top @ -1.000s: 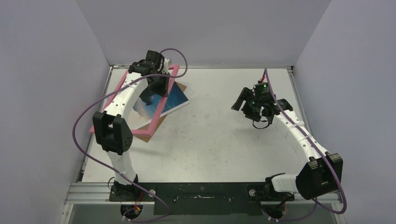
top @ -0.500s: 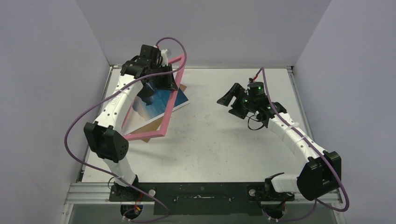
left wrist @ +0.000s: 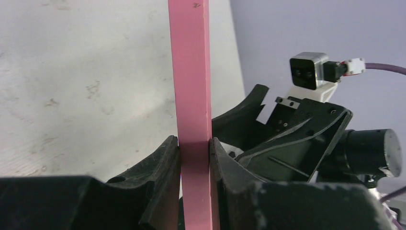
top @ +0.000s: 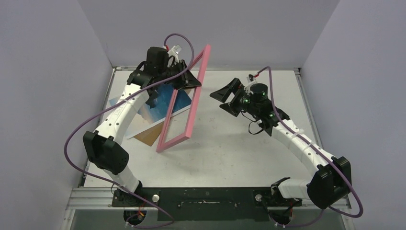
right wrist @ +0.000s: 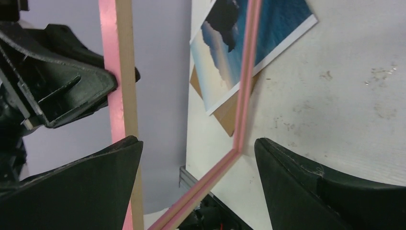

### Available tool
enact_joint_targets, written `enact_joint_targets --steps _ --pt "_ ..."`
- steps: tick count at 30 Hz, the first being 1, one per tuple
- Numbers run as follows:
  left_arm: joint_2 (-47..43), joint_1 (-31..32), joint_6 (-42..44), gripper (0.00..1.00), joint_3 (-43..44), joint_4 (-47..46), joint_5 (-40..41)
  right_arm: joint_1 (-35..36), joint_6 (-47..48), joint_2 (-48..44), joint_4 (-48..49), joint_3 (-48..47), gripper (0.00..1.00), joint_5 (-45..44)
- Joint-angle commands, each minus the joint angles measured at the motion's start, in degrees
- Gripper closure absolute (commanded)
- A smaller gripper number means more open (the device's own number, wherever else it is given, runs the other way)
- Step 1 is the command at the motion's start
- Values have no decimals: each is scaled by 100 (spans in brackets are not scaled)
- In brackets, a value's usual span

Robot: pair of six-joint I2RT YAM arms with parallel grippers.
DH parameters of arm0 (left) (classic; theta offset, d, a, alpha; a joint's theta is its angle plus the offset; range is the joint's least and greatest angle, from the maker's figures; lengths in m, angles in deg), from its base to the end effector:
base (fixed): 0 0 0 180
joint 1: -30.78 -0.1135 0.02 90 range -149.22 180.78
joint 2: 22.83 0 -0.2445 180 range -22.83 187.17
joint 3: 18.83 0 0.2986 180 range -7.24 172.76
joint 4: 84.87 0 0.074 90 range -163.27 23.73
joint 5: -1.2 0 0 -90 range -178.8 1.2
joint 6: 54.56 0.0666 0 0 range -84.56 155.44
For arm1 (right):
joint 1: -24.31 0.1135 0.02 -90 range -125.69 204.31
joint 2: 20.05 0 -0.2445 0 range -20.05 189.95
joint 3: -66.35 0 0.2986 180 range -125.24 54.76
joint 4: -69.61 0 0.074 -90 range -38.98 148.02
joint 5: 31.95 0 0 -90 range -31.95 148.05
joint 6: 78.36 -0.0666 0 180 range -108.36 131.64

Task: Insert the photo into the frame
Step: Turn over the photo frame at the center of the board.

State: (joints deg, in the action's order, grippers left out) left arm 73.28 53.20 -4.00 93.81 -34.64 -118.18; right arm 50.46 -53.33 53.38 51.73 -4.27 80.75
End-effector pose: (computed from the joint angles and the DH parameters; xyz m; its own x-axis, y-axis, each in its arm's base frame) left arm 0.3962 -0.1988 0.3683 -0.8469 -0.2494 -0.4696 0.2222 0.6363 -0.7387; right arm 0.3255 0.1884 0.2854 -0.7962 0.5403 -0.2723 -0.0218 0.4241 0.9053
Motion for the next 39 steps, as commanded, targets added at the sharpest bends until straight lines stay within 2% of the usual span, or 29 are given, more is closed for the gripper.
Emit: enact_joint_targets --steps 1,6,11,17,22,25,28,31,39 --pt "-451 91 -880 100 -13 -1582 -691 116 -337 -485 1052 -226 8 -43" --pt "-397 98 -1311 100 -167 -2204 -1156 134 -951 -653 1204 -308 8 -840" --pt "-318 160 -1834 100 -359 -2961 -1568 125 -951 -427 1326 -679 8 -987" --pt "-299 261 -2257 100 -567 -3468 -1903 145 -1067 -136 207 -1103 10 -1541" --pt "-342 272 -2522 100 -755 -3722 -2056 145 -1070 -41 82 -1133 12 -1602" --pt "-365 272 -2497 100 -807 -3645 -2049 143 -1098 36 9 -1163 15 -1574" --pt "-360 281 -2634 100 -849 -3670 -2093 137 -1049 100 -65 -1187 24 -1632" --pt "-343 313 -2889 100 -891 -3783 -2241 129 -982 110 184 -1030 26 -1860" --pt "-530 387 -2999 100 -1187 -4021 -2156 46 -901 391 1090 -1135 25 -1373"
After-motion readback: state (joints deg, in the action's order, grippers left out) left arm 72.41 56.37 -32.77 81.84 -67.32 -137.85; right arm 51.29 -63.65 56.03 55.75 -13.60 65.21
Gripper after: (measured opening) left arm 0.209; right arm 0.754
